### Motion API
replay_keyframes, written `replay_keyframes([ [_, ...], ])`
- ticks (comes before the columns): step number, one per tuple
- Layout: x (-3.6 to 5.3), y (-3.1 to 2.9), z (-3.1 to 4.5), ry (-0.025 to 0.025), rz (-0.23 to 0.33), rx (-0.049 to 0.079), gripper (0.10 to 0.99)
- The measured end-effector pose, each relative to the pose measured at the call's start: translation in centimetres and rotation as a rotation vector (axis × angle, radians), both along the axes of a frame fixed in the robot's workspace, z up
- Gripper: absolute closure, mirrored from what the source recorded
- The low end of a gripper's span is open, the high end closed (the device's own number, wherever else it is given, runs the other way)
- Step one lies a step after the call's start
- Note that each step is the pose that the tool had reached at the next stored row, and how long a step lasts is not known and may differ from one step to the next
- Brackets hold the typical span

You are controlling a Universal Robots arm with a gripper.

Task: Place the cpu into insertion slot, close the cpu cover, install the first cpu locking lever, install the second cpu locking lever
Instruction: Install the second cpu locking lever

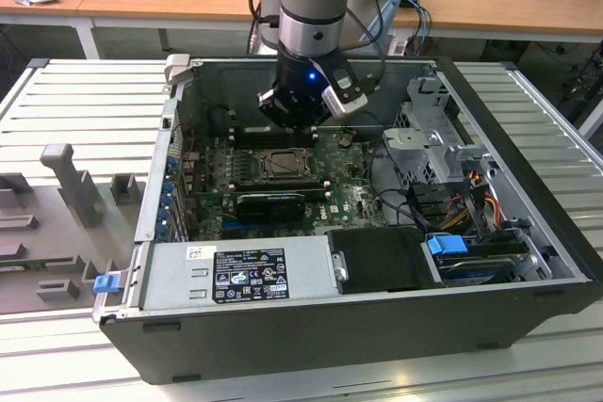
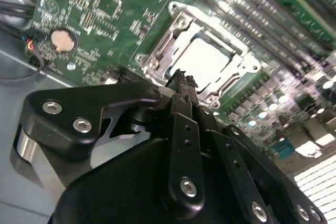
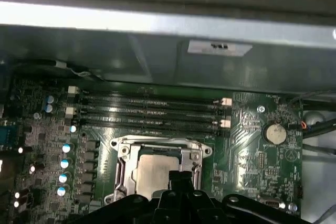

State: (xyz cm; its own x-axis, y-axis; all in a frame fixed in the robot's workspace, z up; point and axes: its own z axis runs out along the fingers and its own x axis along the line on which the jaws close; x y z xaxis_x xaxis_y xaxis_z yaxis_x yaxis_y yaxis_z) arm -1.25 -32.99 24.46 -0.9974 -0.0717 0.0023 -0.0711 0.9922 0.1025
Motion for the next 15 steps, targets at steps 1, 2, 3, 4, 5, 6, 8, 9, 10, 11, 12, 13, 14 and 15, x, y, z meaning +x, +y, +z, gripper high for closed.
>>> replay_keyframes([
  [1,0.00,-0.33,-0.01,0.0000,0.000,0.000,0.980],
  [2,0.00,-0.68,-0.03,0.0001,0.000,0.000,0.980],
  [3,0.00,-1.42,-0.07,0.0000,0.000,0.000,0.980],
  [4,-0.01,-1.80,-0.10,0.0000,0.000,0.000,0.980],
  [5,-0.01,-2.13,-0.14,0.0000,0.000,0.000,0.980],
  [6,-0.01,-2.56,-0.21,0.0000,0.000,0.000,0.980],
  [8,-0.03,-3.28,-0.50,0.0016,0.001,0.000,0.980],
  [9,-0.05,-3.38,-0.56,0.0025,0.001,0.000,0.980],
  [10,-0.10,-3.46,-0.63,0.0037,0.001,0.000,0.980],
  [11,-0.13,-3.55,-0.68,0.0050,0.001,0.000,0.980],
  [12,-0.19,-3.72,-0.76,0.0067,0.001,0.000,0.980],
  [13,-0.26,-3.85,-0.81,0.0075,0.001,0.000,0.980],
  [14,-0.36,-3.99,-0.85,0.0082,0.001,0.000,0.980],
  [15,-0.56,-4.12,-0.91,0.0088,0.001,0.000,0.980],
])
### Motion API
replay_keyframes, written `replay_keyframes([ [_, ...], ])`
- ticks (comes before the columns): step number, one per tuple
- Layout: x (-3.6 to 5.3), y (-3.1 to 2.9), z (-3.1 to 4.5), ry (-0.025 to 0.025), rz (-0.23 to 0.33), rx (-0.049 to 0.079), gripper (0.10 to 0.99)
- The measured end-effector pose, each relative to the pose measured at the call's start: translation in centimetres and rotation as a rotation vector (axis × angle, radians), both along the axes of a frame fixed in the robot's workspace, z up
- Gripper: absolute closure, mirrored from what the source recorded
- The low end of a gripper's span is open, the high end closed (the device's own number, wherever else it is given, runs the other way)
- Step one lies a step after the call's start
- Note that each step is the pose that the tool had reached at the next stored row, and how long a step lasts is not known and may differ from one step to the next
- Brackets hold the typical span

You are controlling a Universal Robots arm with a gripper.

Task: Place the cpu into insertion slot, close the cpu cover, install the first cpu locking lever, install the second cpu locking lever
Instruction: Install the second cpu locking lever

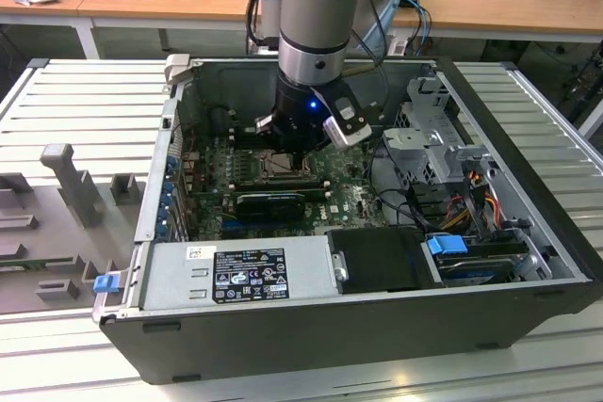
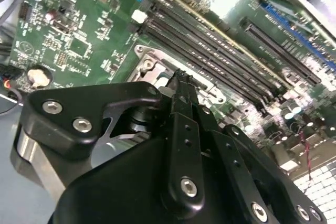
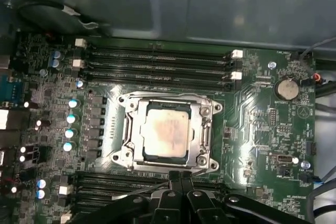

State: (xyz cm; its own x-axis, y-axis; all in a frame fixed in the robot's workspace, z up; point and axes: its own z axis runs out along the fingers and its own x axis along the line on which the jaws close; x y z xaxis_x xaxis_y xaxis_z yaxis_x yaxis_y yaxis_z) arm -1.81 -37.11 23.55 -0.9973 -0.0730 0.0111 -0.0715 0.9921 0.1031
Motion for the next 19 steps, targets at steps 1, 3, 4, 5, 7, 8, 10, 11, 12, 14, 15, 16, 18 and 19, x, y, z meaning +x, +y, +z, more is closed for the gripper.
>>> replay_keyframes([
  [1,-0.18,-0.07,-0.03,0.0003,0.000,0.000,0.980],
  [3,-1.15,-0.27,-0.15,0.0006,0.000,0.000,0.980],
  [4,-1.48,-0.32,-0.20,0.0008,0.000,0.000,0.980],
  [5,-1.88,-0.34,-0.28,0.0010,0.000,0.000,0.980],
  [7,-2.47,-0.37,-0.45,0.0014,0.000,0.000,0.980],
  [8,-2.60,-0.37,-0.74,0.0018,0.002,0.002,0.980],
  [10,-2.64,-0.37,-1.20,0.0018,0.007,0.007,0.980],
  [11,-2.66,-0.37,-1.35,0.0018,0.008,0.009,0.980],
  [12,-2.71,-0.37,-1.69,0.0017,0.013,0.011,0.980],
  [14,-3.03,-0.46,-2.21,0.0018,0.021,0.024,0.980],
  [15,-3.26,-0.56,-2.25,0.0014,0.022,0.040,0.980],
  [16,-3.38,-0.65,-2.26,0.0015,0.022,0.049,0.980],
  [18,-3.60,-0.94,-2.33,0.0011,0.022,0.068,0.980],
  [19,-3.73,-1.14,-2.36,0.0012,0.024,0.075,0.980],
])
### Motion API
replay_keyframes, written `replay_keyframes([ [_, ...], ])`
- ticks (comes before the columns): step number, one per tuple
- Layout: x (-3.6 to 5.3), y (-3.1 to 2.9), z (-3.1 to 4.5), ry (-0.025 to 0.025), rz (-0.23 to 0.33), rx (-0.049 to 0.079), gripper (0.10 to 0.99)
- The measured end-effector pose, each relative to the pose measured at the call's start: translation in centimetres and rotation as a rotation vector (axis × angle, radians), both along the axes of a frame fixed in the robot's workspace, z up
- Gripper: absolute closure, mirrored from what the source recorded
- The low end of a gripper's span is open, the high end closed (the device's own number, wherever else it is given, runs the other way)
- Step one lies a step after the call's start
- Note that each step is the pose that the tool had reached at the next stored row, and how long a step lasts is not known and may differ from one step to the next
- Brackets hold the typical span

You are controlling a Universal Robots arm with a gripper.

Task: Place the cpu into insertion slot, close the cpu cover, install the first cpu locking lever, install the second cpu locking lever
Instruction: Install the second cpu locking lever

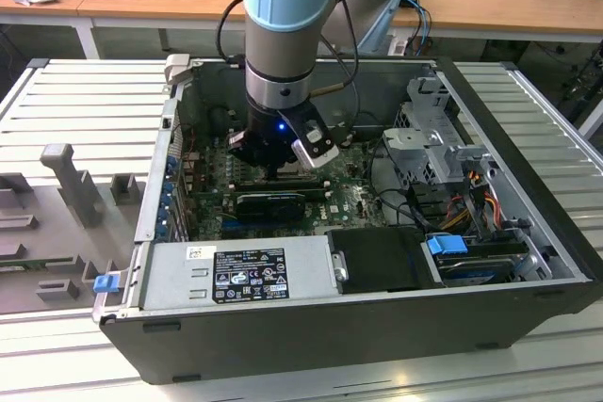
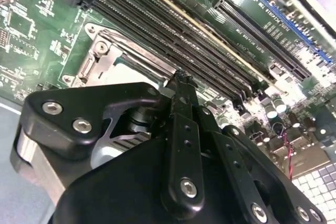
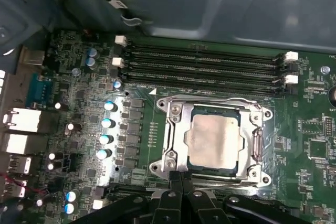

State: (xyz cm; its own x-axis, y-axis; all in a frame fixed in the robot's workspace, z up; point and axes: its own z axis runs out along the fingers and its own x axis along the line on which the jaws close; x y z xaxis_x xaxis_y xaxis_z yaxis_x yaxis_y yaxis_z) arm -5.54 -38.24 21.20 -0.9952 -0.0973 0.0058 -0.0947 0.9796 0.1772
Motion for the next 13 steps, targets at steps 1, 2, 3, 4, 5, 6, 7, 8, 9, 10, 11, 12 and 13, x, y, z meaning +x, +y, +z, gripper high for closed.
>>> replay_keyframes([
  [1,-0.07,-0.14,-0.02,0.0001,0.002,0.004,0.980],
  [2,-0.21,-0.34,-0.05,0.0000,0.005,0.009,0.980],
  [3,-0.31,-0.45,-0.07,0.0000,0.007,0.011,0.980],
  [4,-0.43,-0.55,-0.09,0.0000,0.008,0.015,0.980],
  [5,-0.63,-0.66,-0.12,0.0000,0.011,0.021,0.980],
  [6,-0.78,-0.69,-0.13,0.0001,0.012,0.026,0.980],
  [7,-0.97,-0.71,-0.16,0.0000,0.014,0.033,0.980],
  [8,-1.22,-0.72,-0.22,0.0000,0.015,0.040,0.980],
  [9,-1.45,-0.73,-0.31,-0.0001,0.017,0.049,0.980],
  [10,-1.59,-0.74,-0.40,0.0000,0.018,0.056,0.980],
  [11,-1.61,-0.74,-0.47,-0.0001,0.018,0.061,0.980],
  [12,-1.61,-0.73,-0.59,-0.0003,0.018,0.066,0.980],
  [13,-1.62,-0.74,-0.70,-0.0004,0.018,0.069,0.980],
])
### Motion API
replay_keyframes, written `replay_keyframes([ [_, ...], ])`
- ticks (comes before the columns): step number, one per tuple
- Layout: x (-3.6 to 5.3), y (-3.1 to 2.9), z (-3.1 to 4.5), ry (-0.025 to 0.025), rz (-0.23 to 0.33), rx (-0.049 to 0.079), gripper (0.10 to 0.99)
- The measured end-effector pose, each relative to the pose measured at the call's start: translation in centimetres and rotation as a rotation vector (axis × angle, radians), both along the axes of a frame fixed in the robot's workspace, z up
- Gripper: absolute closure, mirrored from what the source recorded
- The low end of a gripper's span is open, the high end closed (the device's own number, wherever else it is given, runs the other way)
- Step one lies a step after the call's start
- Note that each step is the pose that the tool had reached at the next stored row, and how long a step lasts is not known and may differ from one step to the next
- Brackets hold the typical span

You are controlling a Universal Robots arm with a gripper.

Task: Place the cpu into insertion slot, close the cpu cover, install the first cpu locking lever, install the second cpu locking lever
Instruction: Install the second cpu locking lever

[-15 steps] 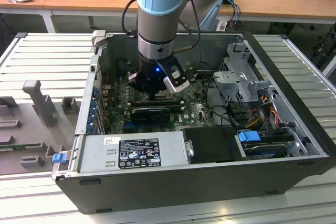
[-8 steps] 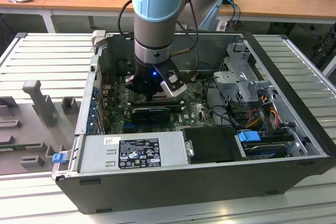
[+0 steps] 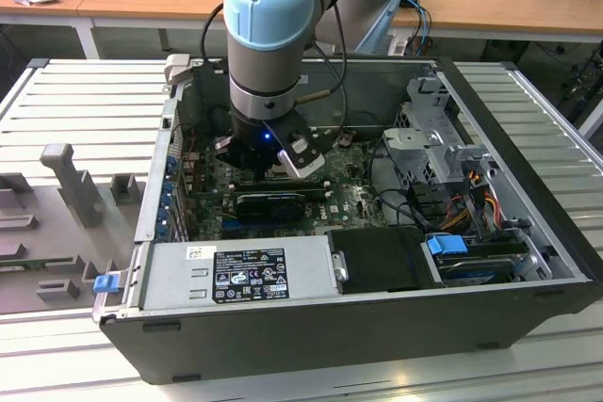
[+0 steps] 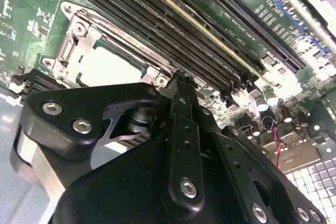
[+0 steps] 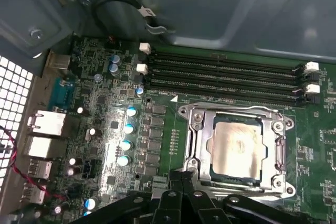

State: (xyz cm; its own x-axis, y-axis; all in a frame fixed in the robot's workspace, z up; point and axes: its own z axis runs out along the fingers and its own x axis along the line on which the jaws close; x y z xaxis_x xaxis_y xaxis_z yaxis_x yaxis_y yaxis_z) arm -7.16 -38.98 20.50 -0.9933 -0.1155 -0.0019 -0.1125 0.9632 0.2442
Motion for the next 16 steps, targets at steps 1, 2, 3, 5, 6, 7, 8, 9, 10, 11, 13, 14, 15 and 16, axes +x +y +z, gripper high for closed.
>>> replay_keyframes([
  [1,0.00,-0.09,-0.31,0.0001,0.000,0.012,0.980],
  [2,0.00,-0.18,-0.38,0.0001,0.000,0.026,0.980],
  [3,0.00,-0.30,-0.45,0.0000,0.000,0.041,0.980],
  [5,-0.01,-0.59,-0.41,0.0002,0.000,0.054,0.980],
  [6,-0.01,-0.60,-0.20,0.0001,0.000,0.054,0.980],
  [7,0.00,-0.60,0.09,0.0001,0.000,0.054,0.980],
  [8,-0.01,-0.60,0.61,0.0003,0.000,0.054,0.980],
  [9,0.00,-0.60,1.01,0.0002,0.000,0.054,0.980],
  [10,-0.01,-0.60,1.52,0.0002,0.000,0.054,0.980],
  [11,-0.01,-0.60,1.82,0.0004,0.000,0.054,0.980],
  [13,0.00,-0.60,2.60,0.0009,0.000,0.054,0.980],
  [14,0.00,-0.60,2.93,0.0011,0.000,0.054,0.980],
  [15,0.00,-0.60,3.55,0.0011,0.000,0.054,0.980],
  [16,0.01,-0.57,4.15,0.0011,0.000,0.054,0.980],
])
